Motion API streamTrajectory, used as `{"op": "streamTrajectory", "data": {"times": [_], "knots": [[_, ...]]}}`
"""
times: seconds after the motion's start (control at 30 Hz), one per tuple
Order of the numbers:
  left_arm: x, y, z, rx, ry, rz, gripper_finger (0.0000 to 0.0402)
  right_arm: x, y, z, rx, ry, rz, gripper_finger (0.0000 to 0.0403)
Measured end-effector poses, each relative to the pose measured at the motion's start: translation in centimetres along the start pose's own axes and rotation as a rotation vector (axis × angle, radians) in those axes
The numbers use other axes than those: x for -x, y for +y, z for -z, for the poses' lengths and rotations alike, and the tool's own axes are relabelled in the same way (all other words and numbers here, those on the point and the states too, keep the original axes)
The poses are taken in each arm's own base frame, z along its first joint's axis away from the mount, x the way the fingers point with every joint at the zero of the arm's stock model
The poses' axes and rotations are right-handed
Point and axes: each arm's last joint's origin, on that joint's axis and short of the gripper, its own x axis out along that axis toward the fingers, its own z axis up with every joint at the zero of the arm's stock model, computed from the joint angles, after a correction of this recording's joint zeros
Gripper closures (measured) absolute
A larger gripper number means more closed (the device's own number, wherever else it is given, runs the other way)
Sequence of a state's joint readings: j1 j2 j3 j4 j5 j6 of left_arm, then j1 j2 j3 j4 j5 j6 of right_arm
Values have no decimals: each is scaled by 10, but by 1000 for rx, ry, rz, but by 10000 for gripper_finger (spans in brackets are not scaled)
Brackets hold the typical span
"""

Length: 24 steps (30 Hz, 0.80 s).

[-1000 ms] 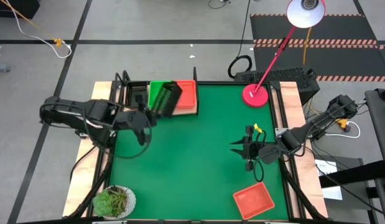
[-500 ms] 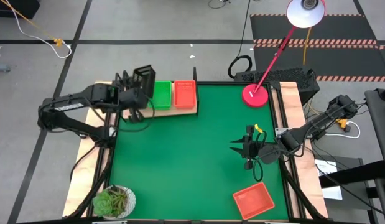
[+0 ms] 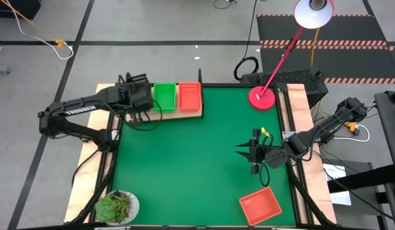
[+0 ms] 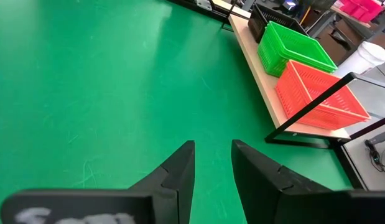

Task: Stack baskets on shelf by color
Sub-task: Stack the black bin on top of the black bin on the shelf

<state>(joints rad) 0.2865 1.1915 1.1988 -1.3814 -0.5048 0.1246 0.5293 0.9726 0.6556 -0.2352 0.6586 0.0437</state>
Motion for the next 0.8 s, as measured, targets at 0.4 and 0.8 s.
{"op": "streamTrajectory", "data": {"times": [0.4,0.8], "knots": [[-36,-8,3,-42,49,5,386,0,0,-4,-14,-33,-2,305],[-59,-5,9,-49,93,2,369,0,0,-4,-15,-33,-6,305]]}}
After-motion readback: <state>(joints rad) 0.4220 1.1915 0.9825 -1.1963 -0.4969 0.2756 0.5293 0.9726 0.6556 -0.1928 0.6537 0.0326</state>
